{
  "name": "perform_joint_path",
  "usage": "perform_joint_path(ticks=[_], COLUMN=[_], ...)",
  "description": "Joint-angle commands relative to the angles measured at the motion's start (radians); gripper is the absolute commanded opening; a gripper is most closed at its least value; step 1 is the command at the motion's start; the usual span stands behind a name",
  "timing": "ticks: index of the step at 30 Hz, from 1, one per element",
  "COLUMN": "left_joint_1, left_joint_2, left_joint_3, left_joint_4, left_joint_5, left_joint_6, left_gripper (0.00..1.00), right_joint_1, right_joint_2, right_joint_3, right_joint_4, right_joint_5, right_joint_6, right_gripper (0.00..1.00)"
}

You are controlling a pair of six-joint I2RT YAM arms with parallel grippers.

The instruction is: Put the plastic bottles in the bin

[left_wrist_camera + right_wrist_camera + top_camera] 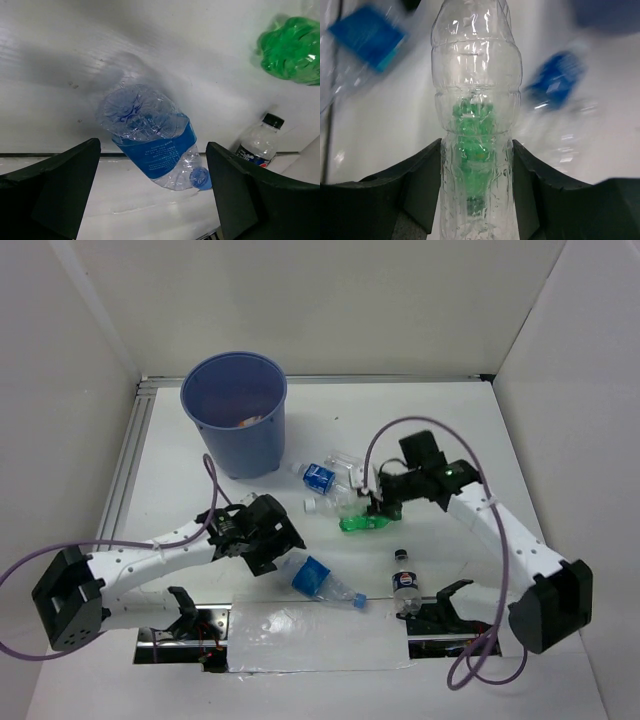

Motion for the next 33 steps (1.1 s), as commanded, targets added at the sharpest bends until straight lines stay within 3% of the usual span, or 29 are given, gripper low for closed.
perform_joint_path(ticks=[1,5,10,14,16,17,19,22,24,25,27,30,32,33], left_joint_1=[-0.017,-0.028,-0.063,-0.114,-0.141,-0.150,-0.163,-0.172,-0.181,-0.193,-0.204,-0.230,-0.244,-0.261], left_joint_2=[0.039,0.076,0.097,0.085,0.042,0.024,-0.018,-0.100,-0.146,-0.160,-0.170,-0.171,-0.139,-0.127], left_joint_3=[0.020,0.040,0.106,0.155,0.169,0.158,0.134,0.097,0.057,0.043,0.008,0.008,0.026,0.040], left_joint_4=[0.067,0.087,0.098,0.089,0.092,0.092,0.107,0.130,0.144,0.173,0.208,0.277,0.305,0.325], left_joint_5=[0.050,0.019,-0.067,-0.189,-0.231,-0.231,-0.257,-0.245,-0.220,-0.209,-0.164,-0.123,-0.071,-0.051], left_joint_6=[0.016,0.171,0.444,0.714,0.862,0.863,0.940,0.998,0.998,1.029,1.066,1.181,1.297,1.337], left_gripper=[0.99,0.99,0.99,0.99,0.98,0.98,0.97,0.95,0.94,0.94,0.94,0.97,0.97,0.98], right_joint_1=[0.021,0.082,0.179,0.232,0.242,0.242,0.242,0.251,0.251,0.251,0.251,0.239,0.214,0.202], right_joint_2=[-0.063,0.032,0.308,0.533,0.674,0.722,0.816,0.948,0.974,0.985,0.994,1.003,0.994,0.979], right_joint_3=[0.215,0.411,0.650,0.908,1.183,1.185,1.409,1.566,1.567,1.538,1.528,1.528,1.528,1.528], right_joint_4=[0.095,0.339,0.470,0.479,0.467,0.450,0.407,0.373,0.396,0.410,0.432,0.442,0.478,0.517], right_joint_5=[-0.079,0.028,0.168,0.250,0.263,0.263,0.254,0.223,0.196,0.171,0.133,0.094,0.085,0.073], right_joint_6=[0.202,0.339,0.327,0.339,0.384,0.384,0.427,0.471,0.490,0.523,0.556,0.646,0.729,0.766], right_gripper=[0.21,0.21,0.23,0.23,0.23,0.23,0.23,0.26,0.30,0.33,0.56,0.82,0.87,0.94])
